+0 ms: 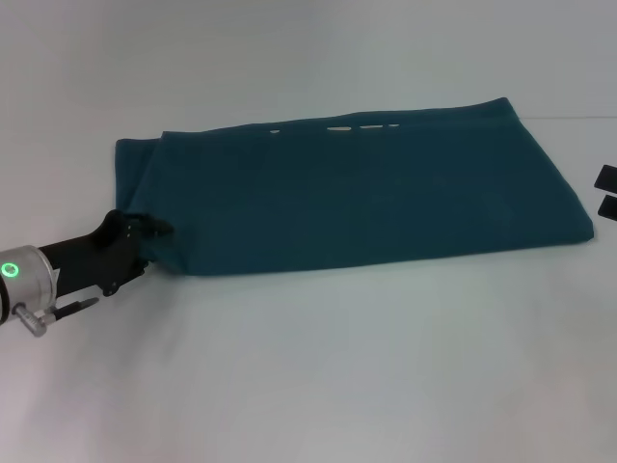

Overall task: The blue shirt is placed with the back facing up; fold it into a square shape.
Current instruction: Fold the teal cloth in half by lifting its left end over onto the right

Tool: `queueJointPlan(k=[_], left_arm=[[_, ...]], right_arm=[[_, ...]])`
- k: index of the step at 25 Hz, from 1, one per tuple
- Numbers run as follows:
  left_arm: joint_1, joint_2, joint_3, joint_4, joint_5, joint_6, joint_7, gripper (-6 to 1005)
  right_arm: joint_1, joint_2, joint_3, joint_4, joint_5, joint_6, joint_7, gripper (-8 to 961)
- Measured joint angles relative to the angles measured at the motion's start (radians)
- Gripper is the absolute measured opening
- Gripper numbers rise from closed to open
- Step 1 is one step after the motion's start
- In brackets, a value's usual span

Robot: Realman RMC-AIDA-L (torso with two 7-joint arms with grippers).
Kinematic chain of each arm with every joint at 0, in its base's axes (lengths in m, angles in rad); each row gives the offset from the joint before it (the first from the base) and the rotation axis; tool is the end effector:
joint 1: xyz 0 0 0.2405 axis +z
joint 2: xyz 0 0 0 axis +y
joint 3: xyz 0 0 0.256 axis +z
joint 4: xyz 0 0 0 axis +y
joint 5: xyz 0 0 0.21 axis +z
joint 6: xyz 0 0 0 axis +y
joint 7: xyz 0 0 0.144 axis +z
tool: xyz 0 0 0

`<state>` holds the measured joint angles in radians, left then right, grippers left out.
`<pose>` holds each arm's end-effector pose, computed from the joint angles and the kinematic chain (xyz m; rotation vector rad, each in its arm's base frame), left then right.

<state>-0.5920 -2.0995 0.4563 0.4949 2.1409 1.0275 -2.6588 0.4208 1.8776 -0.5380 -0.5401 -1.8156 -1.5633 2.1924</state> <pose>-0.3242 0.3709 -0.0110 -1.3716 -2.2626 -0.9002 0.3293 0.3229 0.0992 -2.0092 1.7530 1.1015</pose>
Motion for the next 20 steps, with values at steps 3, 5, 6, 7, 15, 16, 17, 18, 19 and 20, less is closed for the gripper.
queueJointPlan(k=[3, 5, 6, 7, 15, 16, 17, 18, 19, 20], left_arm=[[0.0, 0.0, 0.0, 0.003, 0.0, 0.01, 0.028, 380], [0.0, -0.001, 0.0, 0.003, -0.001, 0.011, 0.041, 299], [0.0, -0.001, -0.001, 0.003, -0.001, 0.012, 0.044, 274], [0.001, -0.001, -0.001, 0.004, -0.001, 0.012, 0.047, 249], [0.024, 0.0, 0.003, 0.038, 0.003, 0.062, 0.134, 50], [0.032, 0.001, 0.008, 0.05, 0.006, 0.074, 0.15, 45], [0.046, 0.005, 0.018, 0.069, 0.012, 0.086, 0.168, 40], [0.051, 0.007, 0.021, 0.075, 0.013, 0.09, 0.172, 36], [0.059, 0.009, 0.024, 0.083, 0.016, 0.095, 0.181, 31], [0.073, 0.012, 0.027, 0.106, 0.023, 0.104, 0.194, 26]], right_arm=[[0.0, 0.0, 0.006, 0.007, -0.001, 0.0, 0.0, 791], [0.0, 0.0, 0.007, 0.009, -0.002, 0.0, 0.0, 790], [0.0, 0.0, 0.008, 0.009, -0.002, 0.0, 0.0, 790], [0.0, 0.0, 0.008, 0.009, -0.003, 0.0, 0.0, 790], [-0.004, -0.002, 0.007, 0.009, -0.004, 0.014, -0.002, 790], [-0.004, -0.002, 0.007, 0.009, -0.004, 0.014, -0.002, 790], [-0.006, -0.002, 0.007, 0.009, -0.004, 0.015, -0.002, 790], [-0.012, -0.004, 0.007, 0.009, -0.004, 0.025, -0.002, 790], [-0.013, -0.004, 0.007, 0.009, -0.004, 0.029, -0.002, 790], [-0.016, -0.004, 0.007, 0.009, -0.004, 0.036, 0.0, 790]])
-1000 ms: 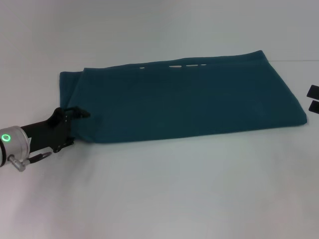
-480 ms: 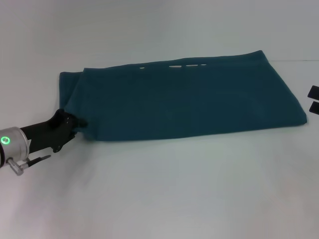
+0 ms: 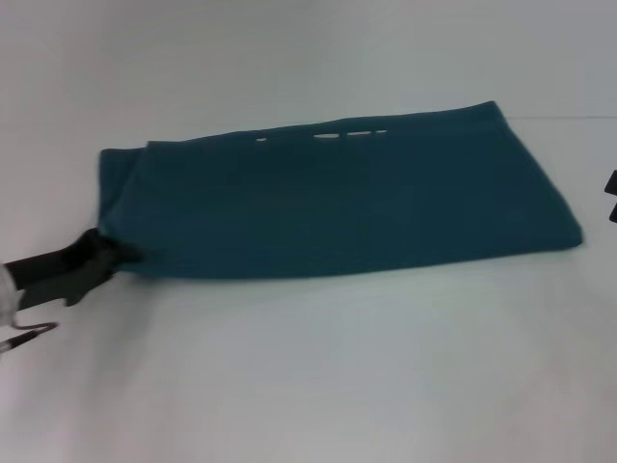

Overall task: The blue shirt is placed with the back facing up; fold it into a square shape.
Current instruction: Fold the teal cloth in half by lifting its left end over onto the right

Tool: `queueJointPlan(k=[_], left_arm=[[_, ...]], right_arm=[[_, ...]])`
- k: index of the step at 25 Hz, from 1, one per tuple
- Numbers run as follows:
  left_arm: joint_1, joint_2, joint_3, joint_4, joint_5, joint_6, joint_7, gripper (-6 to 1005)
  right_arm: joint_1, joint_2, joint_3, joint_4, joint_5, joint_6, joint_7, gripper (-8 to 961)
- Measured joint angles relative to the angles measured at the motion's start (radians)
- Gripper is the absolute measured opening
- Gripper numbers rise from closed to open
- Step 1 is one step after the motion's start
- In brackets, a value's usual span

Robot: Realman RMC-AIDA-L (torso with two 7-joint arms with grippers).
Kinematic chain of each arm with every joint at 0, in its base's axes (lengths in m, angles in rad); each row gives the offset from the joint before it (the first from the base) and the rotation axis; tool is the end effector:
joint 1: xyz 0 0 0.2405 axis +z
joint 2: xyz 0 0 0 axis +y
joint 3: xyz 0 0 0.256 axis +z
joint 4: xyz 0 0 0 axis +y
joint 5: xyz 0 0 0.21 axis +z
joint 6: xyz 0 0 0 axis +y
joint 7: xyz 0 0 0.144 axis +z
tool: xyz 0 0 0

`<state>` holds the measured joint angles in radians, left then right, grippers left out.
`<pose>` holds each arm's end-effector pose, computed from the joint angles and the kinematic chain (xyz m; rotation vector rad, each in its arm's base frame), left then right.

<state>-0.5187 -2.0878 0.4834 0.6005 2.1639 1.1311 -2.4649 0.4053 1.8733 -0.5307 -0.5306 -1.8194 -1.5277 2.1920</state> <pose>-0.3383 0.3531 0.0111 -1.6193 -2.0440 -0.7875 0.3400 0.3202 0.1009 -1.9483 1.7677 1.0836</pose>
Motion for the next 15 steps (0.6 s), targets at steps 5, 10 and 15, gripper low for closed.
queueJointPlan(k=[5, 10, 15], left_arm=[[0.072, 0.003, 0.0, 0.111, 0.029, 0.006, 0.019, 20], [0.121, 0.016, -0.009, 0.183, 0.061, -0.02, 0.022, 21], [0.127, 0.021, -0.039, 0.212, 0.062, 0.001, 0.079, 21]], right_arm=[[-0.009, 0.0, 0.0, 0.011, 0.0, 0.011, 0.009, 790], [-0.011, 0.0, 0.0, 0.023, 0.0, 0.019, 0.01, 790], [-0.011, 0.0, -0.001, 0.027, 0.0, 0.027, 0.01, 790]])
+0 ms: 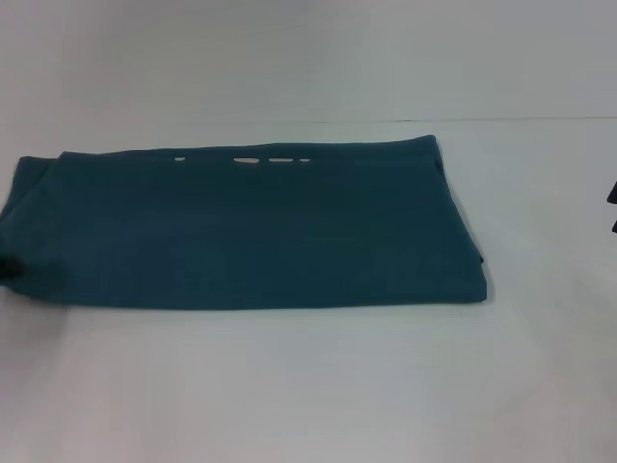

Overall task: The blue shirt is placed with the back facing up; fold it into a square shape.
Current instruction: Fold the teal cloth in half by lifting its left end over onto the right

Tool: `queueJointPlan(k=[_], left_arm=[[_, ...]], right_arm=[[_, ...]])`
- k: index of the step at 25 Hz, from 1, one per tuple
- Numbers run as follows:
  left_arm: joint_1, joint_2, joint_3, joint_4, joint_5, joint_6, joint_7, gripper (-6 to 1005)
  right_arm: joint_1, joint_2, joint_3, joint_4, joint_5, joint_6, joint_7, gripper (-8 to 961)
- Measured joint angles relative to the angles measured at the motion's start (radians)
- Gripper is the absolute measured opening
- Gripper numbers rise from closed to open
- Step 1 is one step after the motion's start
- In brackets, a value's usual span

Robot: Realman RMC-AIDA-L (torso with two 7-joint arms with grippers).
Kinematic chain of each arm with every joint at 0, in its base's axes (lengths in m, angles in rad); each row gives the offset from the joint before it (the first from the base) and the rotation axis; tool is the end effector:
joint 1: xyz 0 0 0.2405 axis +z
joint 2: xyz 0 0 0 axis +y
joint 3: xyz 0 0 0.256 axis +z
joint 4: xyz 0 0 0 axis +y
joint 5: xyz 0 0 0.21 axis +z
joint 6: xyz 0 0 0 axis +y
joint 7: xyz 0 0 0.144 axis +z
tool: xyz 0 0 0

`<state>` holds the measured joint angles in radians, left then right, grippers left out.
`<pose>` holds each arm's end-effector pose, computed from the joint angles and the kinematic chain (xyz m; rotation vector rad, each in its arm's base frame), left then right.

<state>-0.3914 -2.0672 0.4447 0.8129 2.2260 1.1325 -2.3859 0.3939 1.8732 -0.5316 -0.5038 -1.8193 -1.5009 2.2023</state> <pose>-0.3845 0.3259 0.0762 -1.5541 -1.8017 -0.6464 0.3483 0.3161 0.0964 -1.8922 1.8162 1.0803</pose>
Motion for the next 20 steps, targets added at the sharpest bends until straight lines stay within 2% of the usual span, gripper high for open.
queueJointPlan(k=[10, 14, 18, 20], left_arm=[[-0.083, 0.0, 0.002, 0.063, -0.117, 0.216, 0.066, 21], [-0.141, -0.002, 0.006, 0.087, -0.143, 0.297, 0.059, 20], [-0.222, -0.013, 0.062, 0.09, -0.15, 0.336, 0.057, 20], [-0.241, -0.018, 0.093, 0.09, -0.15, 0.336, 0.057, 20]], right_arm=[[0.008, 0.005, -0.009, 0.001, 0.0, 0.003, -0.005, 791], [0.012, 0.008, -0.01, 0.001, 0.0, 0.004, -0.007, 791], [0.018, 0.01, -0.011, 0.001, 0.0, 0.003, -0.008, 791], [0.021, 0.011, -0.012, 0.001, 0.0, 0.003, -0.008, 790]])
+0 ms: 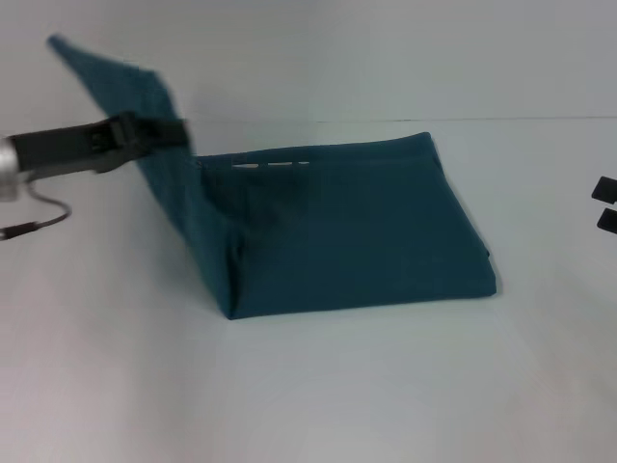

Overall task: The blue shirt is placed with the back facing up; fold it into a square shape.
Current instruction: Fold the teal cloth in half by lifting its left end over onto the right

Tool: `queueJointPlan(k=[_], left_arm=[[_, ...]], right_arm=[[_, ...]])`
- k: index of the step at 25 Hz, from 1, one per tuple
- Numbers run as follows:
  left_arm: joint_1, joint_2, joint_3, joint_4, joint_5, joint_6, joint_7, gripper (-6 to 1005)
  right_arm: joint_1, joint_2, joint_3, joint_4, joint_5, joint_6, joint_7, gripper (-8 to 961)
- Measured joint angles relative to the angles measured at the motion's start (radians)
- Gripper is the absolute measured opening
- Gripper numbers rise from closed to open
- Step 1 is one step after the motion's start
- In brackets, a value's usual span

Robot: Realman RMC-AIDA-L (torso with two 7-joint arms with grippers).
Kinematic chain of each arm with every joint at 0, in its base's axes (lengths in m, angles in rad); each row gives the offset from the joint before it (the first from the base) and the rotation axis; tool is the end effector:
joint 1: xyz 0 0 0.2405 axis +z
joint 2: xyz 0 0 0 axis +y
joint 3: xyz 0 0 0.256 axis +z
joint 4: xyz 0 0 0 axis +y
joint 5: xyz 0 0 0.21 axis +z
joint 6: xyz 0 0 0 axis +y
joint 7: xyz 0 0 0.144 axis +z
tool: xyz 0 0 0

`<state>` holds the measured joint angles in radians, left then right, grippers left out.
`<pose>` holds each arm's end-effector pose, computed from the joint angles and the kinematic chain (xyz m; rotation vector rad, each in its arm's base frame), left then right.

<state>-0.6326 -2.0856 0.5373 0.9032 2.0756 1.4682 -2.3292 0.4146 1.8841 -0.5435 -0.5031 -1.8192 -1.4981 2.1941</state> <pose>-0.2315 0.3881 0.0632 -2.2260 -1.5363 -0.8839 0.3401 0.3224 0.0897 -1.9290 1.8045 1.0806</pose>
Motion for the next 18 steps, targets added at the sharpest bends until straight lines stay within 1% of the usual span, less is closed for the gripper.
queueJointPlan(k=[3, 6, 7, 9, 10, 12, 17, 18], left_arm=[[-0.043, -0.016, 0.072, 0.0, -0.001, -0.009, 0.0, 20], [-0.085, -0.048, 0.126, 0.0, -0.002, -0.031, 0.001, 20], [-0.101, -0.062, 0.143, 0.0, -0.002, -0.045, 0.004, 20], [-0.122, -0.075, 0.186, -0.007, -0.006, -0.08, 0.007, 20], [-0.136, -0.081, 0.229, -0.022, -0.014, -0.111, 0.007, 20], [-0.155, -0.082, 0.301, -0.06, -0.037, -0.168, 0.007, 19], [-0.211, -0.084, 0.509, -0.187, -0.099, -0.355, 0.01, 19], [-0.219, -0.084, 0.531, -0.2, -0.105, -0.378, 0.011, 20]], right_arm=[[0.002, 0.001, -0.001, 0.0, 0.0, 0.001, 0.0, 790], [0.004, 0.001, -0.001, 0.0, 0.0, 0.002, 0.0, 790], [0.004, 0.001, -0.001, 0.0, 0.0, 0.002, 0.0, 790], [0.005, 0.001, -0.001, 0.0, -0.001, 0.004, 0.0, 790], [0.006, 0.002, -0.001, 0.0, -0.003, 0.007, 0.0, 790], [0.007, 0.002, -0.001, 0.0, -0.008, 0.013, 0.0, 790], [0.01, 0.004, -0.001, 0.001, -0.011, 0.024, 0.001, 791], [0.01, 0.004, -0.001, 0.006, -0.011, 0.026, 0.001, 791]])
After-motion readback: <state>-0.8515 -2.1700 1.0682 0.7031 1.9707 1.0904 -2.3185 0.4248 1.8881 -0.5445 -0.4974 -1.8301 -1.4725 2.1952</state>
